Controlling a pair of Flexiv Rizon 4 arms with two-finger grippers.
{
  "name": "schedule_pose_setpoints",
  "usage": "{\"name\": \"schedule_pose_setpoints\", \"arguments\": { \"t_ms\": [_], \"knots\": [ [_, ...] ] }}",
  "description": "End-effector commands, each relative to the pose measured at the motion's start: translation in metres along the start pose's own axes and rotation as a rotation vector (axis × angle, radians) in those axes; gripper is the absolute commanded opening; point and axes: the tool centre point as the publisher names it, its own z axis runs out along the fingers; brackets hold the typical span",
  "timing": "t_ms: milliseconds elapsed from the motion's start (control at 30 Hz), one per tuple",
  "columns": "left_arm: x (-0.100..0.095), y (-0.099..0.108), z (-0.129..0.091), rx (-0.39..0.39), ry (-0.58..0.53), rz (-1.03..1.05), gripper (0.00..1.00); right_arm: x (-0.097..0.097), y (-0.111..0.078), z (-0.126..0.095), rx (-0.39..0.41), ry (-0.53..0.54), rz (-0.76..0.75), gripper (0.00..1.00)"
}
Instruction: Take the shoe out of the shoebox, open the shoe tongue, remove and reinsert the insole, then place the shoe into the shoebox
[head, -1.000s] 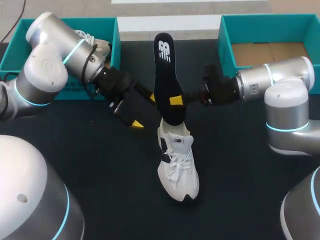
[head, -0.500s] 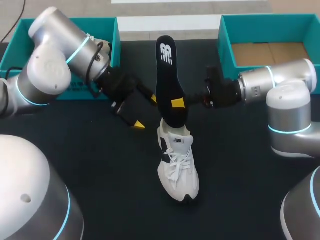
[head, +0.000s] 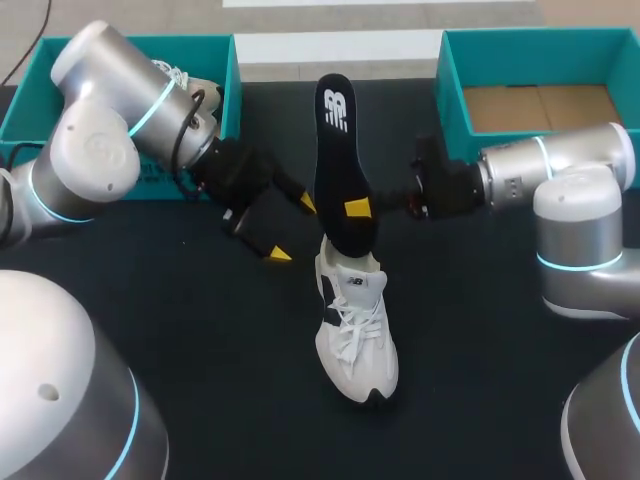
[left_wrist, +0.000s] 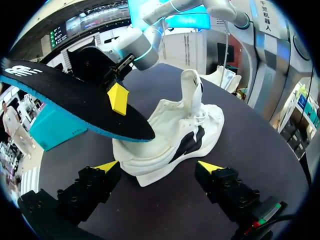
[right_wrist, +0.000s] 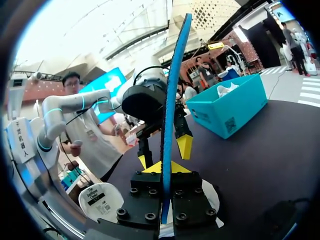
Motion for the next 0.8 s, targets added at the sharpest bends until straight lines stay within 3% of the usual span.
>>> {"name": "schedule_pose_setpoints", "arguments": {
  "t_ms": [33, 800],
  "knots": [
    [0.002, -0.001, 0.000, -0.003, -0.003, 0.000, 1.00, 0.003, -0.004, 0.001, -0.018, -0.011, -0.017, 0.00],
    [0.002, -0.001, 0.000, -0.003, -0.003, 0.000, 1.00, 0.002, -0.036, 0.010, 0.003, -0.003, 0.017, 0.00]
  ]
}}
